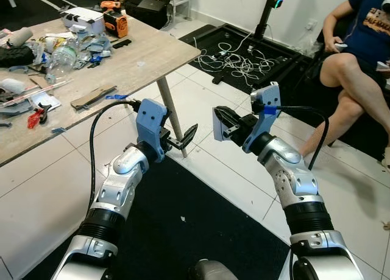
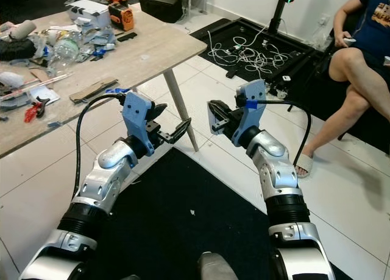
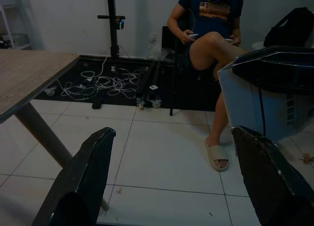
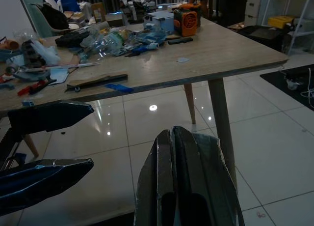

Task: Picking trash to rubbish bin

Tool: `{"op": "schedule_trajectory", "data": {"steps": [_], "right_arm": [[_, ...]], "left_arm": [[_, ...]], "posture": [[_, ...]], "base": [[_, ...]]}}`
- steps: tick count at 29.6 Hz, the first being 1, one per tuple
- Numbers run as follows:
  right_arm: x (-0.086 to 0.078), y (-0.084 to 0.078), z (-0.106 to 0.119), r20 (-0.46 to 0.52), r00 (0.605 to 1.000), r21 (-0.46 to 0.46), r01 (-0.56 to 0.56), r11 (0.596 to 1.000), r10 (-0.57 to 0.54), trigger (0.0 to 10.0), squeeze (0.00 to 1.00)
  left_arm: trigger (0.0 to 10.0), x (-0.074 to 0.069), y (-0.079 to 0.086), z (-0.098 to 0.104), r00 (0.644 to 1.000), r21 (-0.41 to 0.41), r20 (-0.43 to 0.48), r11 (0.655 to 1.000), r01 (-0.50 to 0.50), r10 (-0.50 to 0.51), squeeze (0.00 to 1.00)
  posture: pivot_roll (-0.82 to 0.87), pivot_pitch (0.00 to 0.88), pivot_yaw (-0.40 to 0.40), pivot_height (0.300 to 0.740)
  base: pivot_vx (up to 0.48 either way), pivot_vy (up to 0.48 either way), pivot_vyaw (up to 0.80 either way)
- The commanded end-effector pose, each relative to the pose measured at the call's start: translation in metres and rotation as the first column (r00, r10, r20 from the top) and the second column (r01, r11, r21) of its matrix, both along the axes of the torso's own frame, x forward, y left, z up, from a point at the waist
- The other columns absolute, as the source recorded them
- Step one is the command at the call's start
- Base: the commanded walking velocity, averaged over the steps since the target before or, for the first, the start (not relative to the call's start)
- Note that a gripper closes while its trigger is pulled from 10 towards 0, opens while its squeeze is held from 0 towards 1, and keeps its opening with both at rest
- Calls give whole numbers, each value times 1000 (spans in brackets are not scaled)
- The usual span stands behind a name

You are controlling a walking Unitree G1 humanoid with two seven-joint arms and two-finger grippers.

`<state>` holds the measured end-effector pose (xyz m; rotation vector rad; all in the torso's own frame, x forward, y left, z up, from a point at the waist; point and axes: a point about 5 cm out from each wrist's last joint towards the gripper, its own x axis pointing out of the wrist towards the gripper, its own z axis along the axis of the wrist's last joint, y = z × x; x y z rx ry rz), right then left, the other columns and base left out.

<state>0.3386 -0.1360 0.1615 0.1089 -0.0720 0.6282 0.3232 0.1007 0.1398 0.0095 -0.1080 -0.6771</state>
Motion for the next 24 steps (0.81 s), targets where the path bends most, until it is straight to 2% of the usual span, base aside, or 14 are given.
{"op": "schedule_trajectory", "data": {"steps": [1,5,24], "right_arm": [[0,0,2,10,1000,1,-2,1000,2,10000,0],[0,0,1,2,1000,-7,-2,1000,2,10000,0],[1,1,0,-8,1000,-7,-3,1000,3,10000,0]], "left_arm": [[10000,0,0,0,1000,6,6,1000,6,-6,0],[10000,0,0,0,1000,6,6,1000,6,-6,0],[10000,0,-1,0,1000,5,7,1000,6,-6,0]], "posture": [[-77,0,-40,740],[-77,0,-40,740],[-77,0,-41,740]], "base": [[0,0,0],[0,0,-242],[0,0,-800]]}}
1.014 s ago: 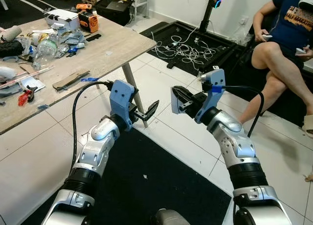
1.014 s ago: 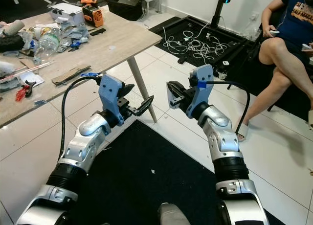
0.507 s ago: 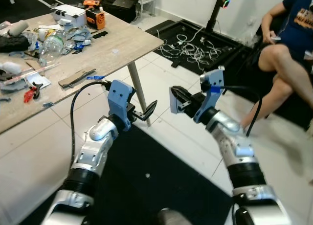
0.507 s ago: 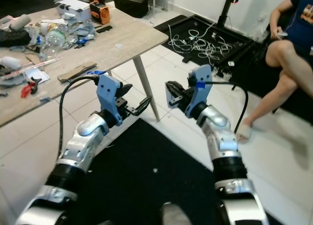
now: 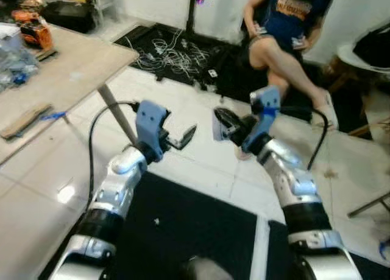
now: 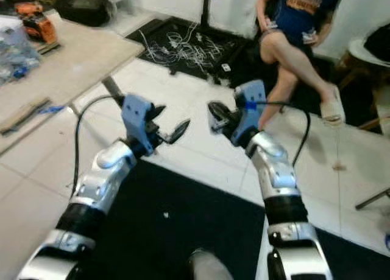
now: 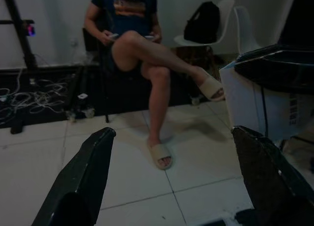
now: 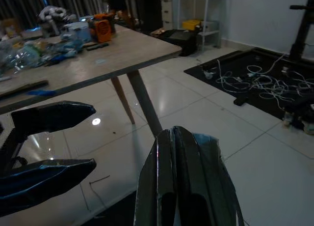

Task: Picking trash to rubbish bin

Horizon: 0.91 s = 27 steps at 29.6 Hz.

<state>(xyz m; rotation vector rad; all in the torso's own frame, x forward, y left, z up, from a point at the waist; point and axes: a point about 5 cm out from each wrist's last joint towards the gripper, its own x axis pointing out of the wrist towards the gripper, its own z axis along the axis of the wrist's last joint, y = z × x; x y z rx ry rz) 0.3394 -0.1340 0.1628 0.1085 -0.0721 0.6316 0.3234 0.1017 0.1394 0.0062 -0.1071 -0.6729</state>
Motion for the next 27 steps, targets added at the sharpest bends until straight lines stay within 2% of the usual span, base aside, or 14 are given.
{"op": "schedule_trajectory", "data": {"steps": [1,27], "right_arm": [[0,-1,-1,-9,1000,-6,1,1000,-1,10000,0],[0,-1,-1,-10,1000,-5,0,1000,0,10000,0]], "left_arm": [[10000,0,-2,1,1000,8,9,1000,10,-10,0],[10000,0,-2,1,1000,7,9,1000,11,-11,0]], "posture": [[-77,0,-41,740],[-77,0,-41,740]], "base": [[0,0,-800],[0,0,-800]]}}
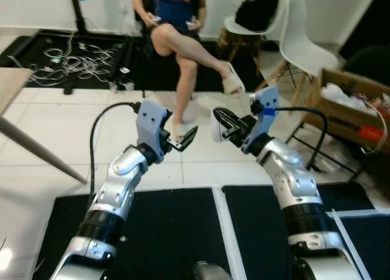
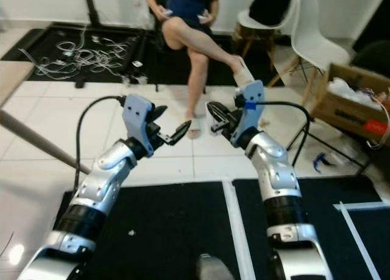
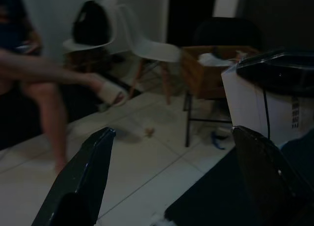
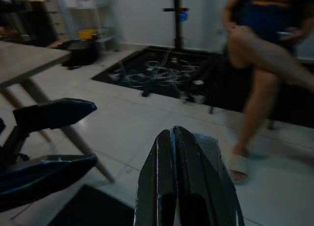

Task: Picking trash to rubbish bin

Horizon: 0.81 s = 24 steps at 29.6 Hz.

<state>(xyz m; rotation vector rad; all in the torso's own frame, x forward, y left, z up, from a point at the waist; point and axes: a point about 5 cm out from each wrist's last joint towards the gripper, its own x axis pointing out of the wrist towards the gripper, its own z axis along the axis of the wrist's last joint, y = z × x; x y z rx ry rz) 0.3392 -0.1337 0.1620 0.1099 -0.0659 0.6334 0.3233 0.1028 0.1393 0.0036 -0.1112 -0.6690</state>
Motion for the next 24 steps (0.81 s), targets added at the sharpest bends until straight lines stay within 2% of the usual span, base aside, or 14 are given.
{"op": "schedule_trajectory", "data": {"steps": [1,24], "right_arm": [[0,-2,0,-4,1000,-4,2,1000,-2,10000,0],[0,-2,-2,-8,1000,-4,1,1000,-1,10000,0]], "left_arm": [[10000,0,-3,1,1000,11,6,1000,14,-14,0],[10000,0,-3,-1,1000,5,0,1000,16,-16,0]], "posture": [[-77,0,-41,740],[-77,0,-42,740]], "base": [[0,0,-800],[0,0,-800]]}}
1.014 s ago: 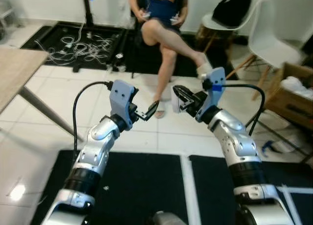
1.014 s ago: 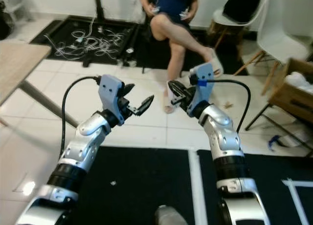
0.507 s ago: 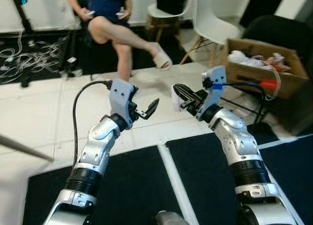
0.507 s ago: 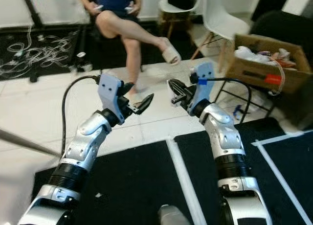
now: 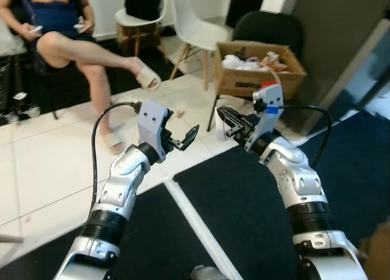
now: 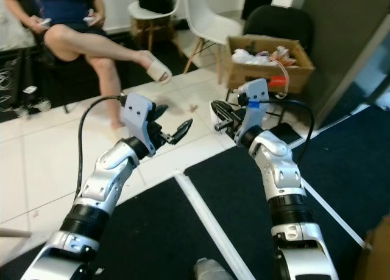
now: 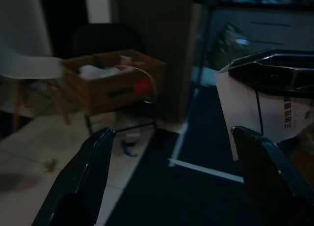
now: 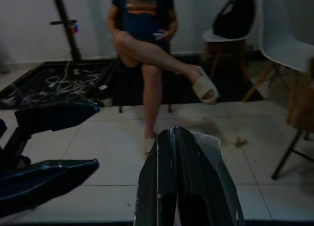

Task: Picking trash to rubbish bin

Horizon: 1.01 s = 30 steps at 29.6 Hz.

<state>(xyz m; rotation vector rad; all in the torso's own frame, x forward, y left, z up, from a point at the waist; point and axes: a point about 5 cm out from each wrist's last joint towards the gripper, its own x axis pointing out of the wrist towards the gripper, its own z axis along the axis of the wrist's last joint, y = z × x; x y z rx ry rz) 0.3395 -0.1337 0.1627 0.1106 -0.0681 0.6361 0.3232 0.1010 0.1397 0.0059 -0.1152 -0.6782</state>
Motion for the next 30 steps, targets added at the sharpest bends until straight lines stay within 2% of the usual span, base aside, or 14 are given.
{"op": "schedule_trajectory", "data": {"steps": [1,15,16,18,19,23,30], "right_arm": [[0,-2,-2,-10,1000,-5,3,1000,-3,10000,0],[0,-2,-1,-9,1000,-2,2,1000,-2,10000,0],[0,-2,-1,-8,1000,-2,2,1000,-2,10000,0],[0,-2,-1,-7,1000,-3,2,1000,-2,10000,0],[0,-2,-1,-7,1000,-3,2,1000,-2,10000,0],[3,-5,1,-36,999,41,38,998,-37,10000,0],[7,-6,7,1,996,8,94,996,-94,10000,0]], "left_arm": [[10000,0,-1,-2,1000,3,-5,1000,7,-7,0],[10000,0,0,-1,1000,-11,-11,1000,10,-10,0],[10000,-1,0,-1,1000,-22,-18,1000,21,-21,0],[10000,-9,-3,-3,993,-85,-61,991,101,-106,0],[10000,-9,-3,-3,993,-85,-61,991,101,-106,0],[10000,-22,-5,-3,967,-193,-108,959,208,-231,0],[10000,-25,-5,-3,957,-220,-125,948,230,-262,0]], "posture": [[-77,0,-42,740],[-79,0,-42,740],[-79,0,-42,740],[-83,0,-39,740],[-83,0,-39,740],[-75,0,-41,740],[-69,0,-36,740]], "base": [[0,0,-800],[0,0,-800],[0,0,-800],[0,0,-800],[0,0,-800],[0,0,-800],[0,0,-114]]}}
